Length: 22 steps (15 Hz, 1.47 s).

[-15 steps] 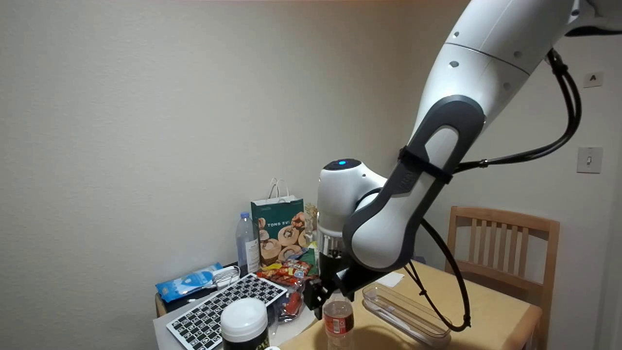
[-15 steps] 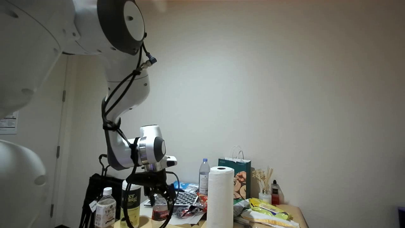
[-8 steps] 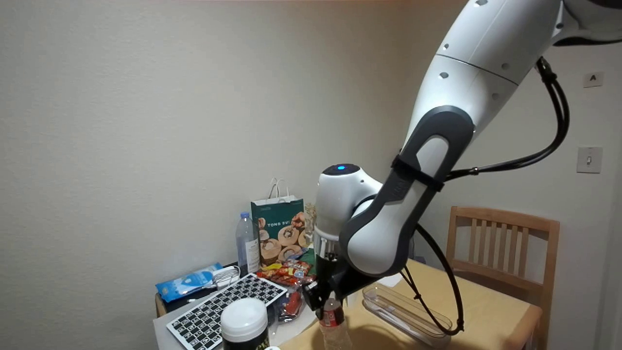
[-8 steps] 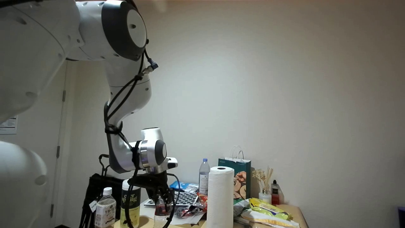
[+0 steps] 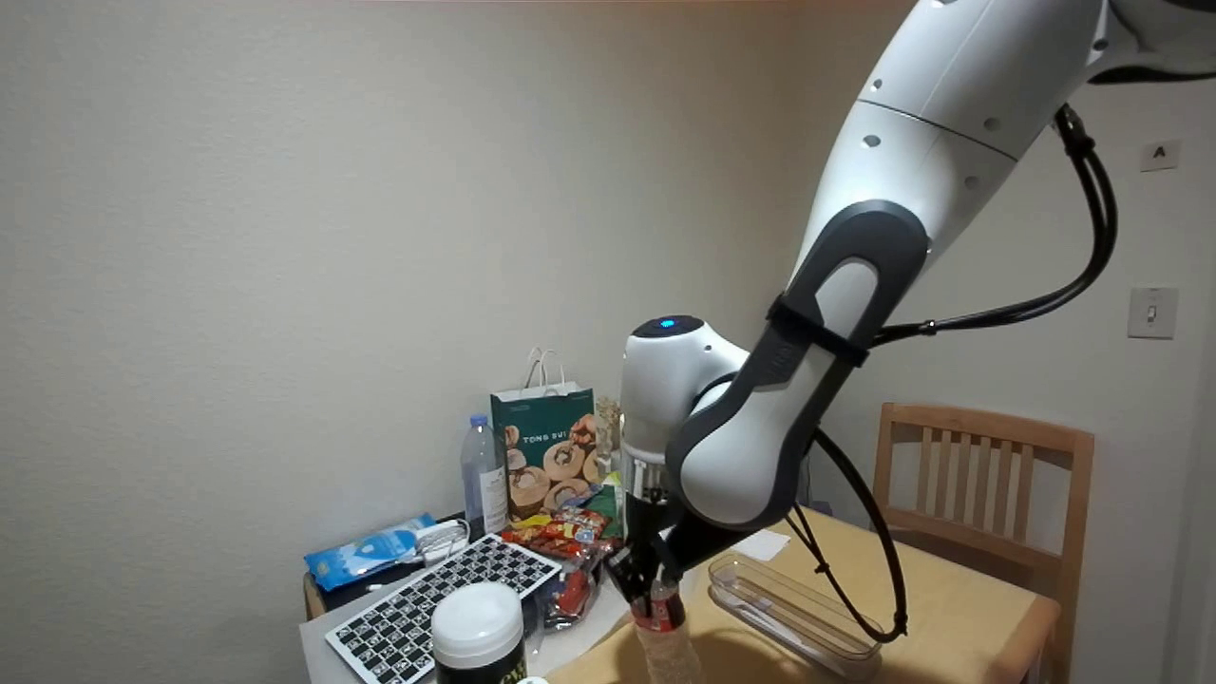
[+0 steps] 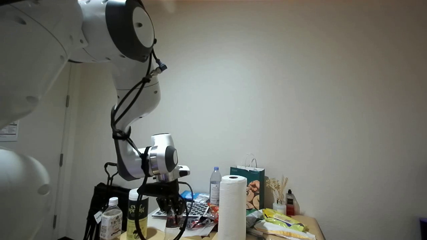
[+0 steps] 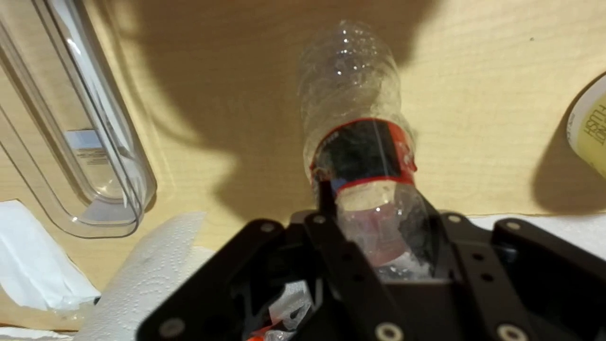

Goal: Put the bottle in the clear case

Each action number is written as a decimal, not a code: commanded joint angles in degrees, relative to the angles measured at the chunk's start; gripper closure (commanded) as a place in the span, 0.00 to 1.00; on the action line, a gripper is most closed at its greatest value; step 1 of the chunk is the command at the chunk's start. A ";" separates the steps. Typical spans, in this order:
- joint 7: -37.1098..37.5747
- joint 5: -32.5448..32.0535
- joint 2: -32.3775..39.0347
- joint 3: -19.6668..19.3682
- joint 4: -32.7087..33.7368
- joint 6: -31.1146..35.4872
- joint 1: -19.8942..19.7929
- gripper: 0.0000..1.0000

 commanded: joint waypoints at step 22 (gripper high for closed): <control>-26.15 -0.19 -6.09 0.64 1.40 -21.10 -11.91 0.87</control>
